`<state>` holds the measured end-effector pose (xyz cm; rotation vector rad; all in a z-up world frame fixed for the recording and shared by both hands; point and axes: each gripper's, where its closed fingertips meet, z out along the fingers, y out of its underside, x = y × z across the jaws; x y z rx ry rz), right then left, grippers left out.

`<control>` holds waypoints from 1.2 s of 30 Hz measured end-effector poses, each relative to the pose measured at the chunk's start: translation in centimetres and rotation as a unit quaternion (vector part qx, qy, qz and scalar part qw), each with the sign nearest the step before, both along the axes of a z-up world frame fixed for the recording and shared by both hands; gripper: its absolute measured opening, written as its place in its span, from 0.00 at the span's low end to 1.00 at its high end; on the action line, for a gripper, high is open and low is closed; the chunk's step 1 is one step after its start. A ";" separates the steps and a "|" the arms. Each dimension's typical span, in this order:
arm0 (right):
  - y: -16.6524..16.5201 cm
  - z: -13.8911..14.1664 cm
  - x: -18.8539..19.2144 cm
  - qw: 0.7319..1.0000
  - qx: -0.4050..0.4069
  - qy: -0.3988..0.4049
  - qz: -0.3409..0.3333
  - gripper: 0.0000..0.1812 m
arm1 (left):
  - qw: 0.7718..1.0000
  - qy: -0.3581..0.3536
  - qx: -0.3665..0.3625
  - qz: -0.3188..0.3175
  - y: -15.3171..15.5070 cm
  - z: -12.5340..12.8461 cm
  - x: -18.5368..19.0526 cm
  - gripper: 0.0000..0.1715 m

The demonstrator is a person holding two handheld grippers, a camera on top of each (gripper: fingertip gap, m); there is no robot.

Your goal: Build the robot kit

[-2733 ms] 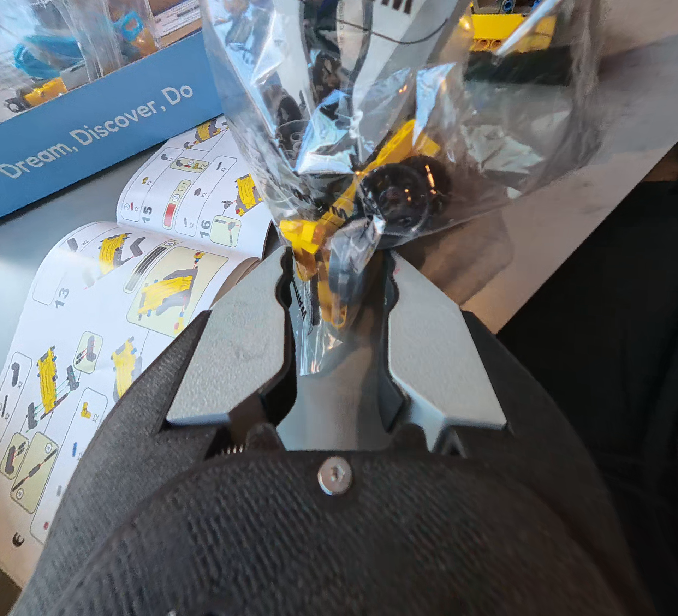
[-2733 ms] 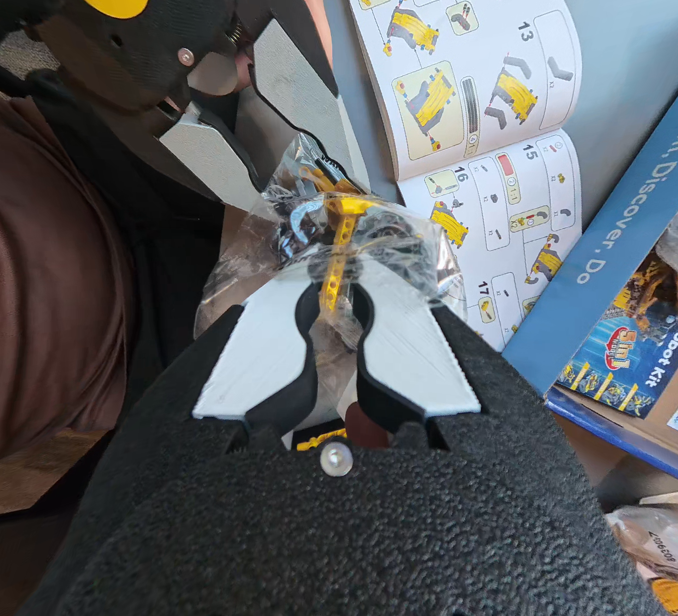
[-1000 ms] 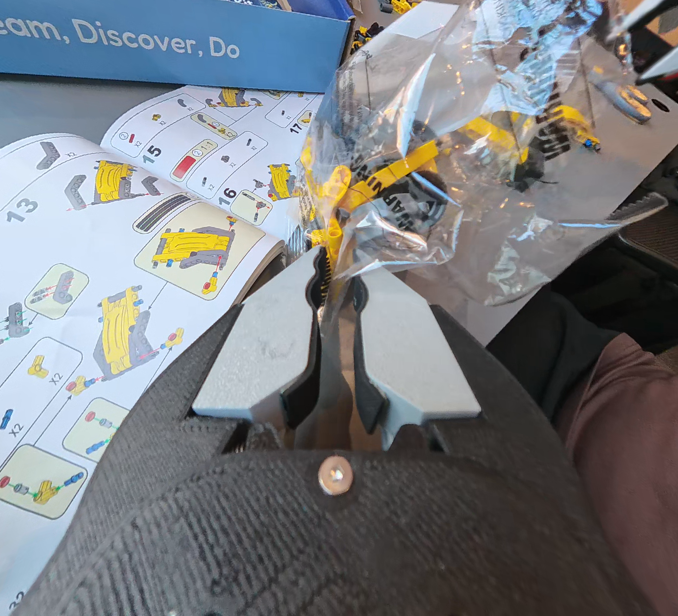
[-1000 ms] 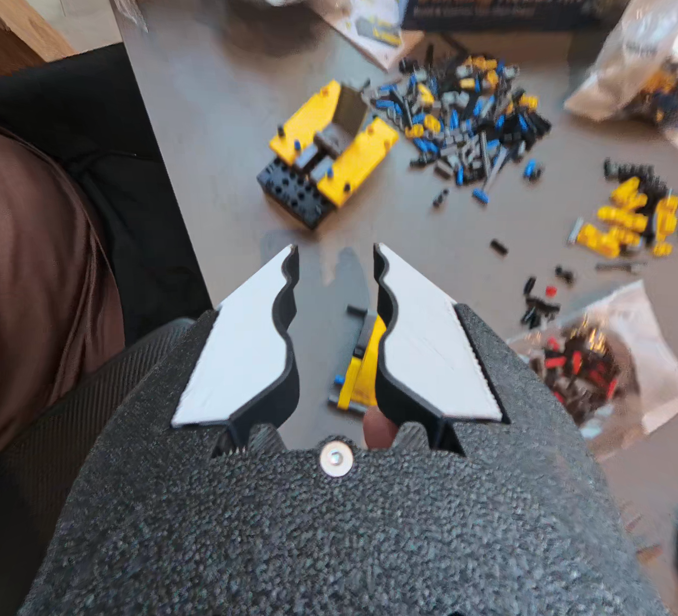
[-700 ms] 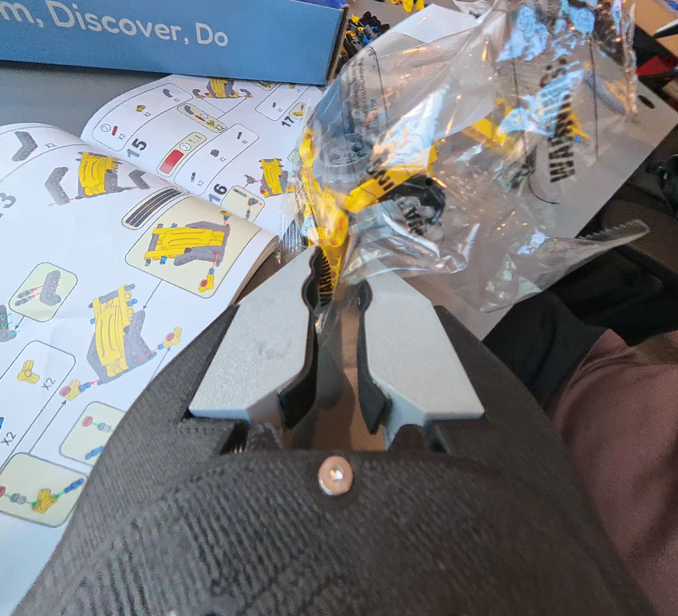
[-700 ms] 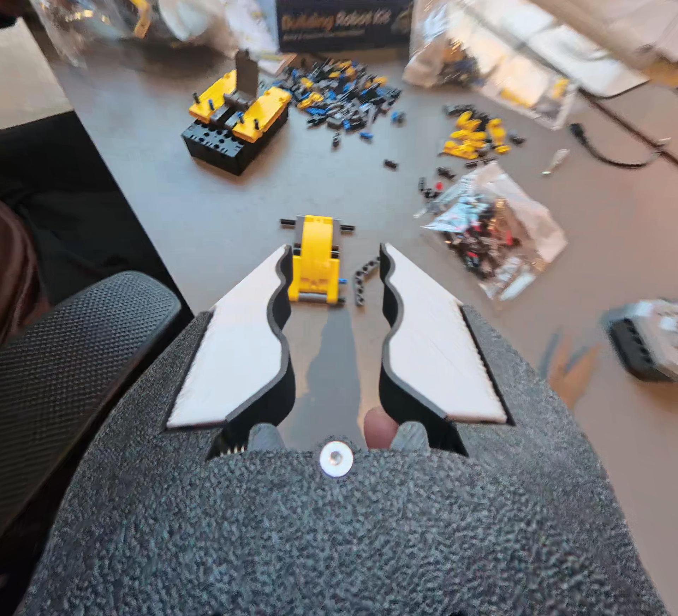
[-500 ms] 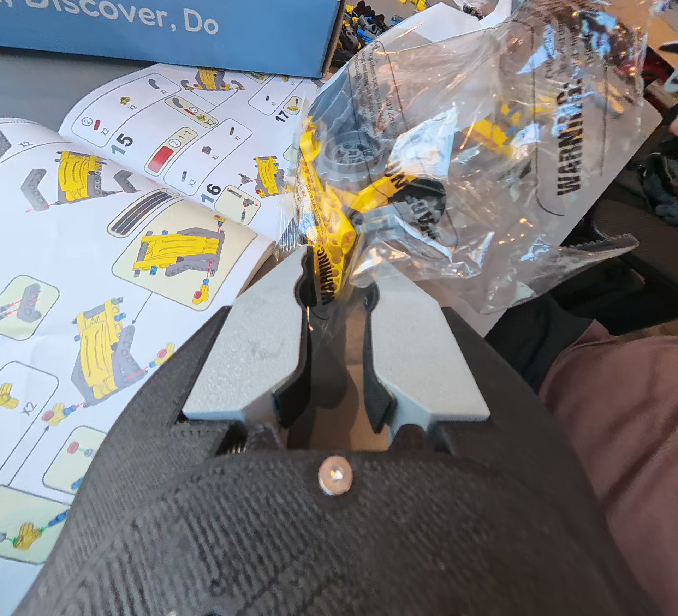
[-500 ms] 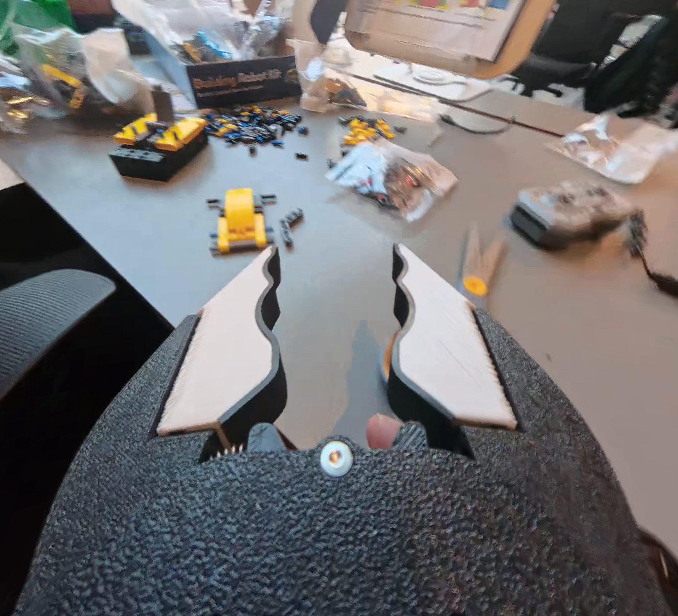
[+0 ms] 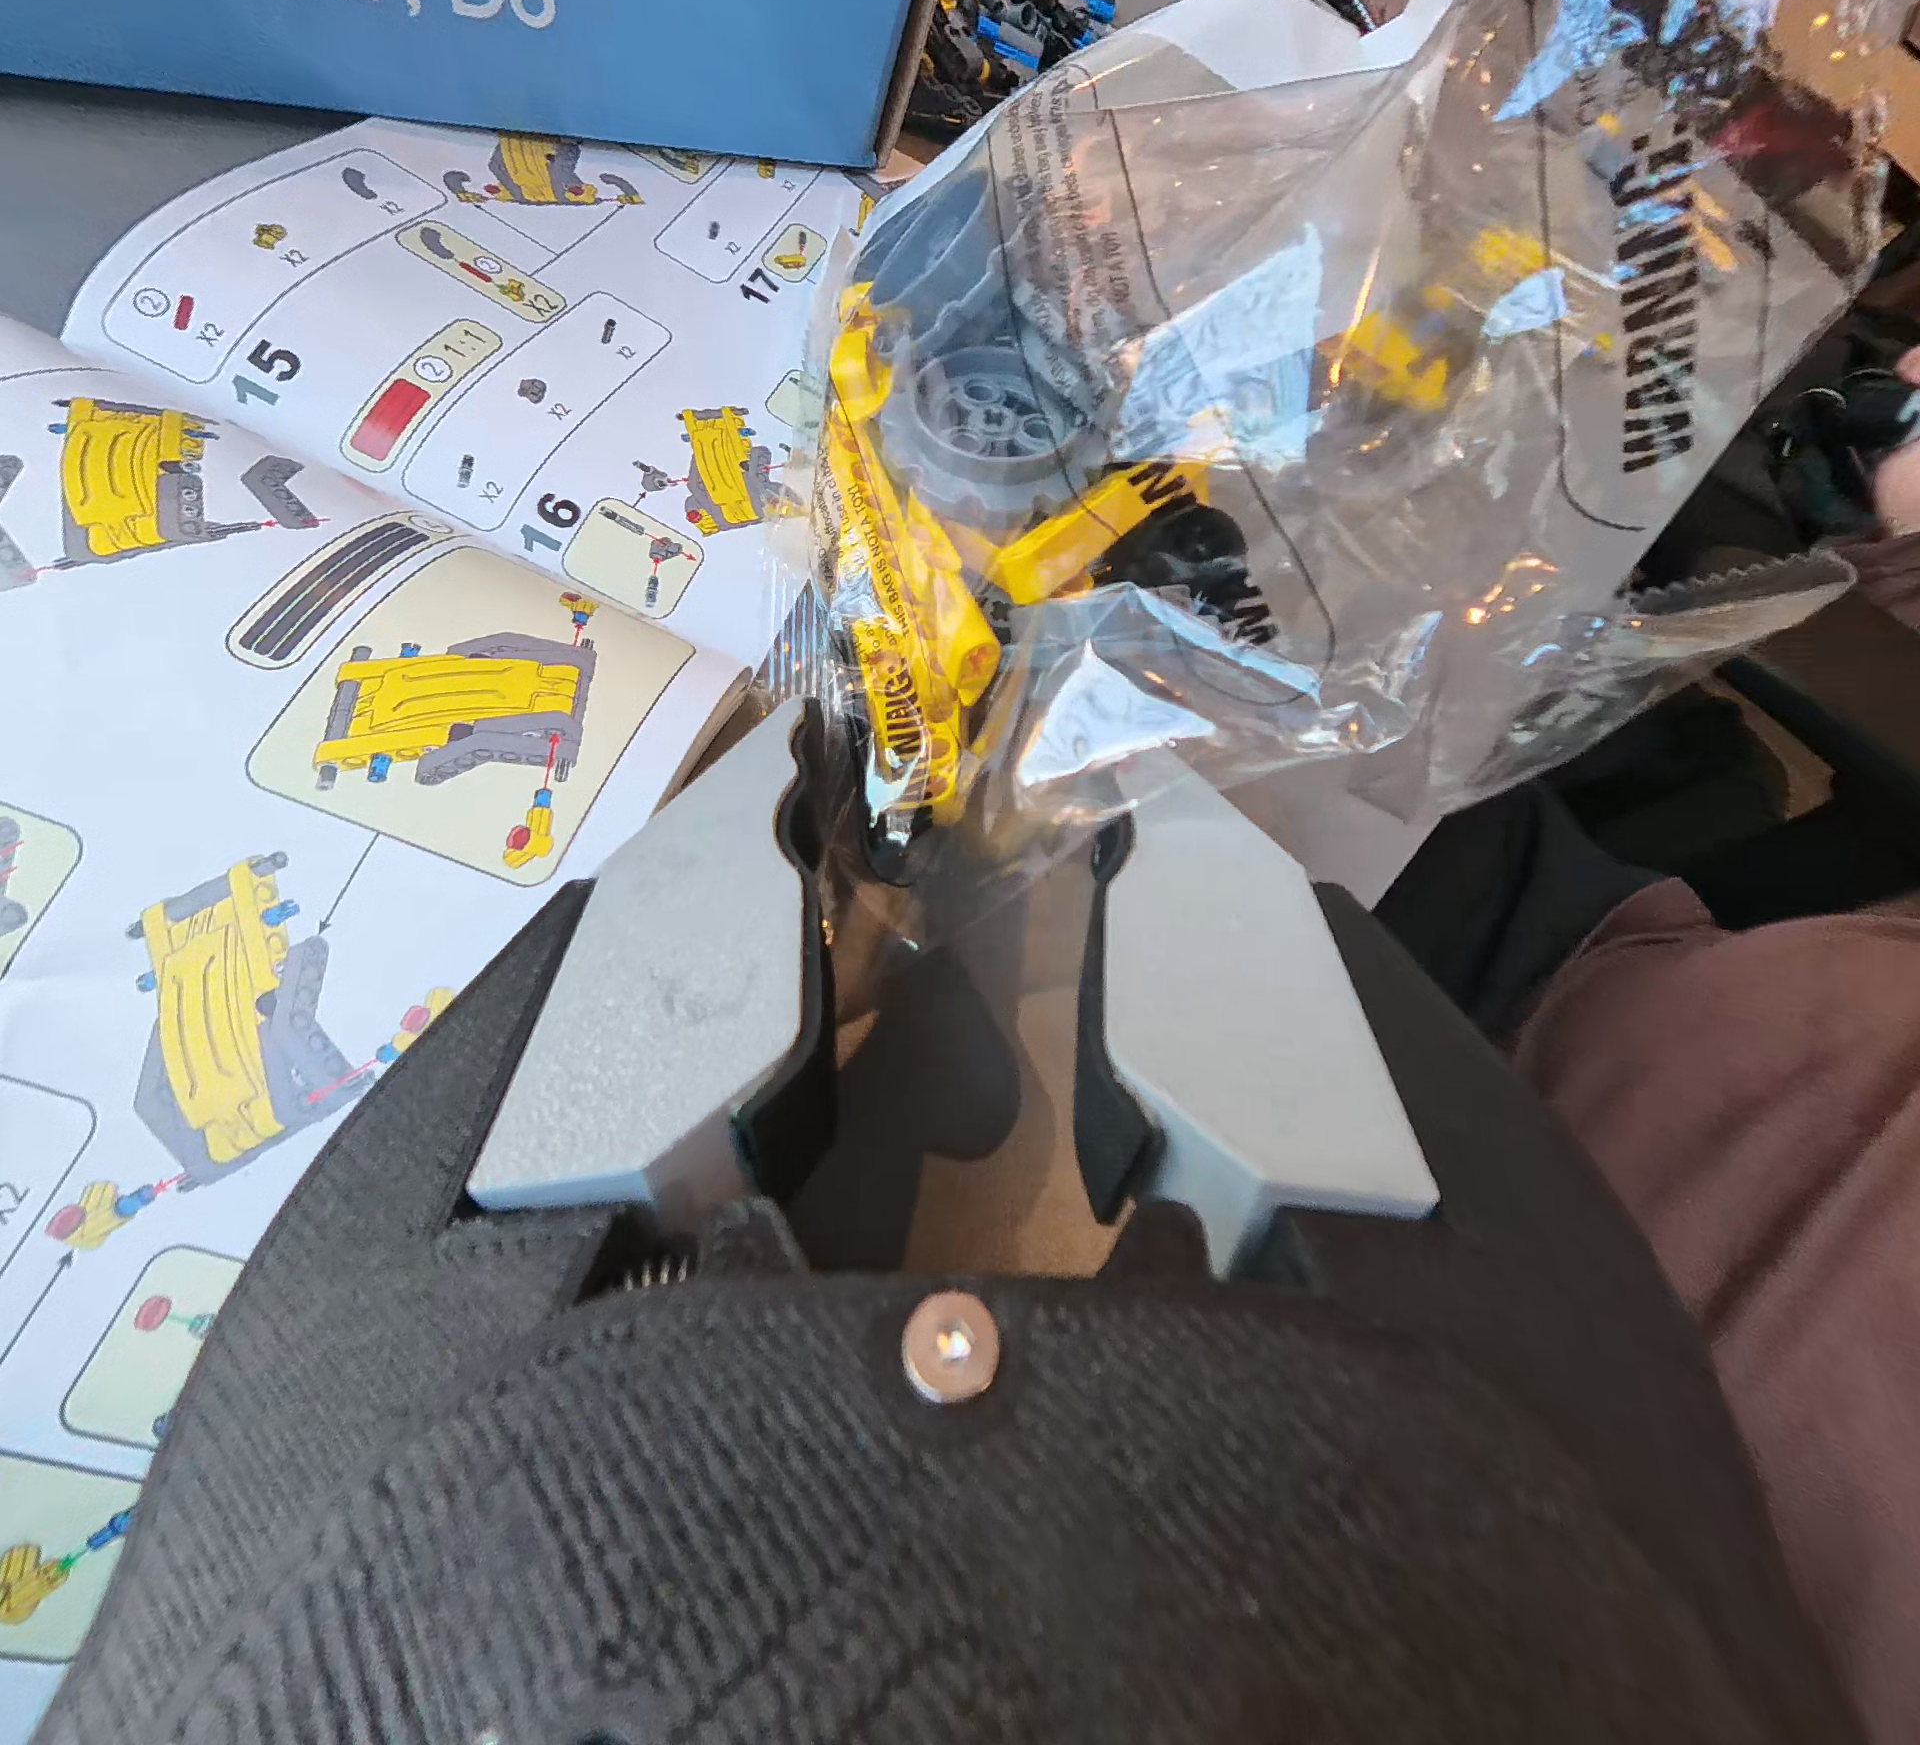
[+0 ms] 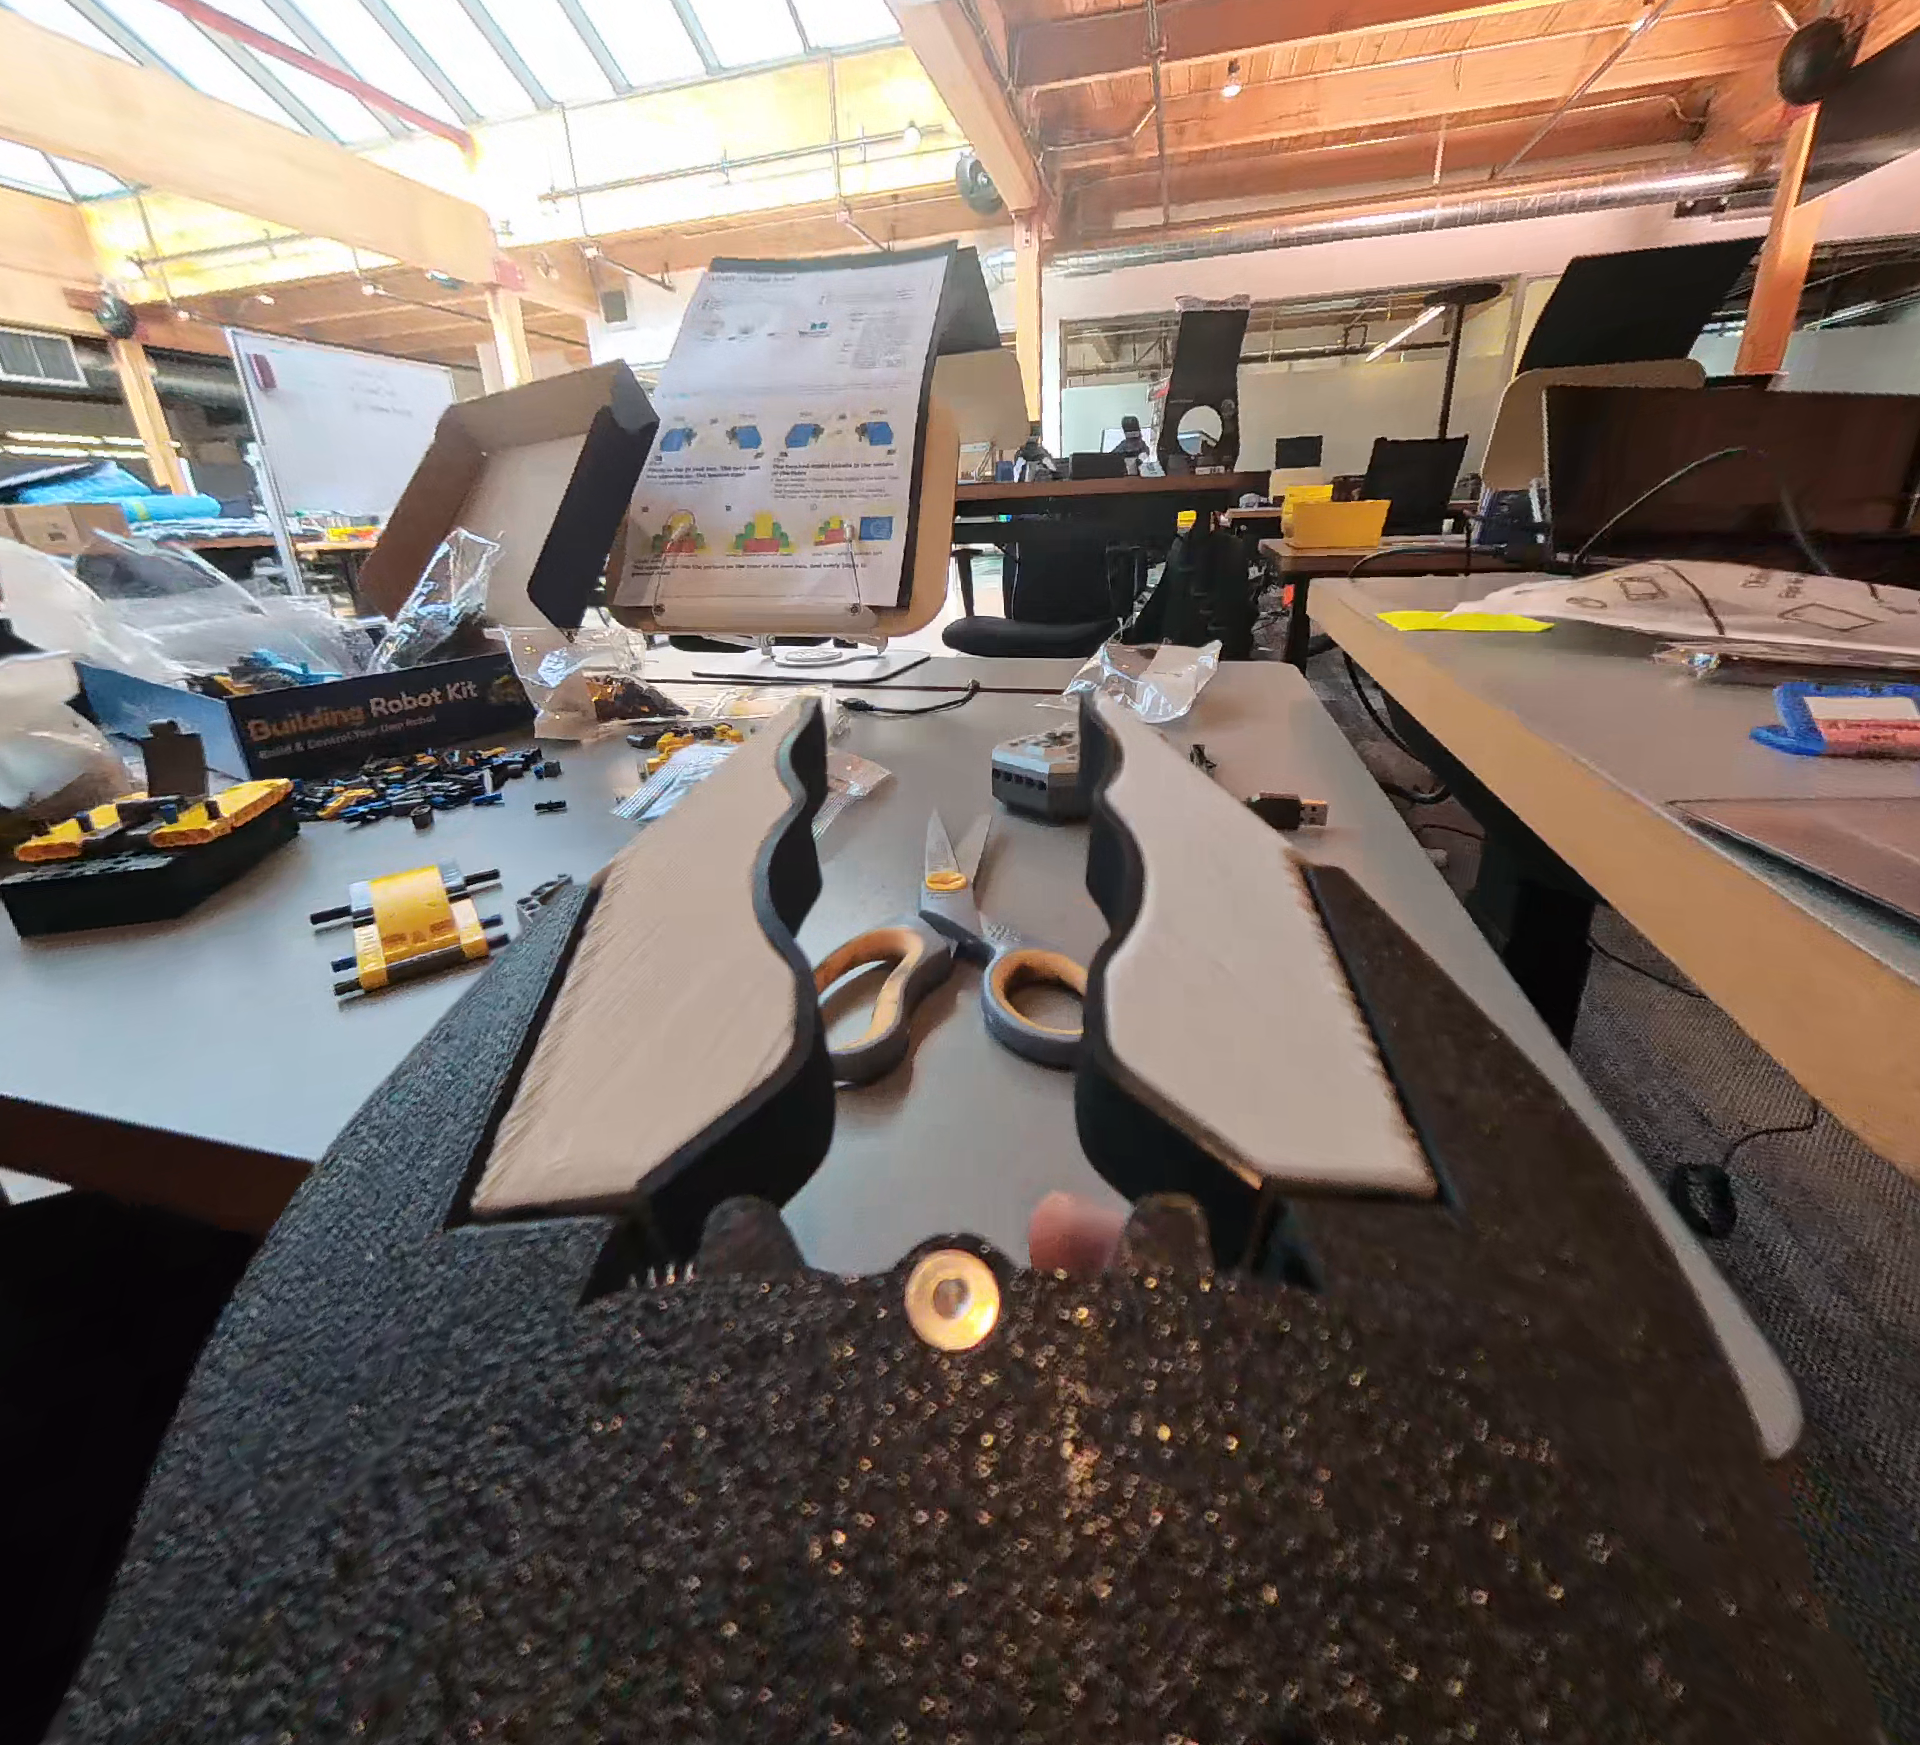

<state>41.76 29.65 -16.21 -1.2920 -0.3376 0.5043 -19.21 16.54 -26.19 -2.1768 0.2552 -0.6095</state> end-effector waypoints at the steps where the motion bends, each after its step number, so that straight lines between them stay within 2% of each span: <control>1: -0.2 0.1 0.2 1.000 0.001 0.003 -0.004 0.27 | 1.000 0.005 0.002 -0.002 -0.1 0.0 0.0 0.28; 7: -2.3 0.2 1.8 0.999 0.007 0.016 -0.036 0.33 | 0.999 0.040 0.019 -0.007 -0.3 -0.2 0.3 0.29; 13: -5.2 1.1 6.5 0.989 0.023 0.034 -0.140 0.44 | 0.999 0.039 0.017 -0.015 -0.3 -0.2 0.5 0.29; 18: -6.7 -0.3 9.5 0.976 0.022 0.055 -0.208 0.45 | 0.999 0.046 0.020 -0.021 -0.5 -0.3 0.7 0.30; 22: -6.5 -1.8 10.2 0.975 0.004 0.071 -0.212 0.44 | 0.998 0.052 0.022 -0.023 -0.5 -0.3 0.8 0.29; 30: -6.2 -6.9 11.8 0.971 -0.052 0.046 -0.230 0.44 | 0.998 0.048 0.019 -0.022 -0.2 -0.4 0.9 0.28; 33: -6.4 -11.0 12.1 0.967 -0.096 0.043 -0.233 0.44 | 0.998 0.047 0.018 -0.022 -0.2 -0.4 1.0 0.28; 36: -6.6 -17.2 11.0 0.958 -0.163 0.006 -0.237 0.44 | 0.998 0.050 0.019 -0.022 -0.2 -0.4 1.0 0.28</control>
